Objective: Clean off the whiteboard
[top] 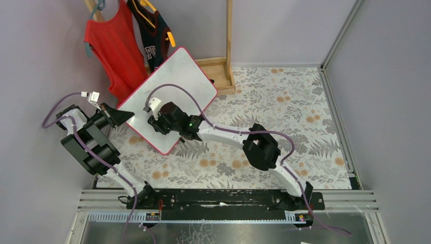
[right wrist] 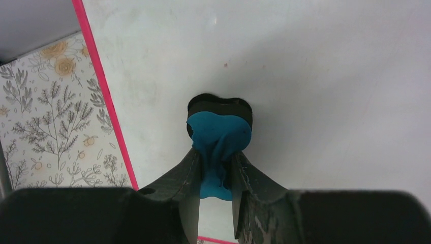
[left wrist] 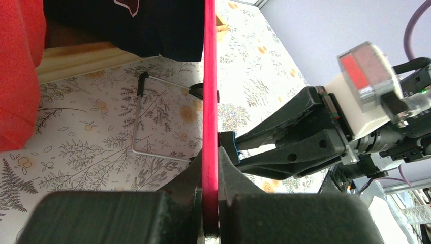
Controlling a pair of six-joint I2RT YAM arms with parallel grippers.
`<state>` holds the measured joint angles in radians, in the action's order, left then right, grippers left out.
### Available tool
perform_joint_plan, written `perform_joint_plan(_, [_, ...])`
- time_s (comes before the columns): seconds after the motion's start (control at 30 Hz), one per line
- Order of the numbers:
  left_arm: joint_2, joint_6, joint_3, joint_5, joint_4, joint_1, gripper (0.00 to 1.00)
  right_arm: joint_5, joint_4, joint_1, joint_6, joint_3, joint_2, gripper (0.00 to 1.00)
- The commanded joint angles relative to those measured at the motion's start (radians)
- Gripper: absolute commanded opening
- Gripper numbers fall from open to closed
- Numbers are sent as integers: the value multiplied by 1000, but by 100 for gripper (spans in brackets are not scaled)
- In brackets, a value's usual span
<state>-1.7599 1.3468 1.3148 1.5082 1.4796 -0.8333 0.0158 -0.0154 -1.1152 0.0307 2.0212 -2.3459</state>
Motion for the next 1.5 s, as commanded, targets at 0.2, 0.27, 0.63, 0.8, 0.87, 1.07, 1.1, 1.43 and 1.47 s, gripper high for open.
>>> perform_joint_plan(0.2, [5, 43, -25, -171, -25, 4, 0, 8, -68, 12, 70, -264, 89, 0])
perform_joint_plan(0.27, [3, 41, -26, -173, -25, 5, 0, 16, -87, 13, 75, -303, 112, 0])
perform_joint_plan(0.63, [12, 49, -45, -172, -25, 5, 0, -16, 90, 7, 17, 23, -2, 0])
perform_joint_plan(0.8, [22, 50, -51, -172, -24, 6, 0, -2, 127, 5, -14, 167, -52, 0])
perform_joint_plan(0.87, [23, 49, -55, -169, -26, 6, 0, 2, 134, 6, -29, 211, -65, 0])
perform_joint_plan(1.07, [28, 51, -59, -168, -26, 6, 0, 5, 48, 7, -53, 215, -63, 0])
perform_joint_plan(1.1, [27, 51, -58, -169, -27, 5, 0, 7, 30, 7, -57, 212, -64, 0])
perform_joint_plan(1.43, [36, 52, -60, -176, -26, 6, 0, -11, -118, 7, -88, 225, -75, 0])
perform_joint_plan(1.47, [36, 51, -59, -178, -26, 5, 0, -6, -126, 6, -93, 230, -73, 0])
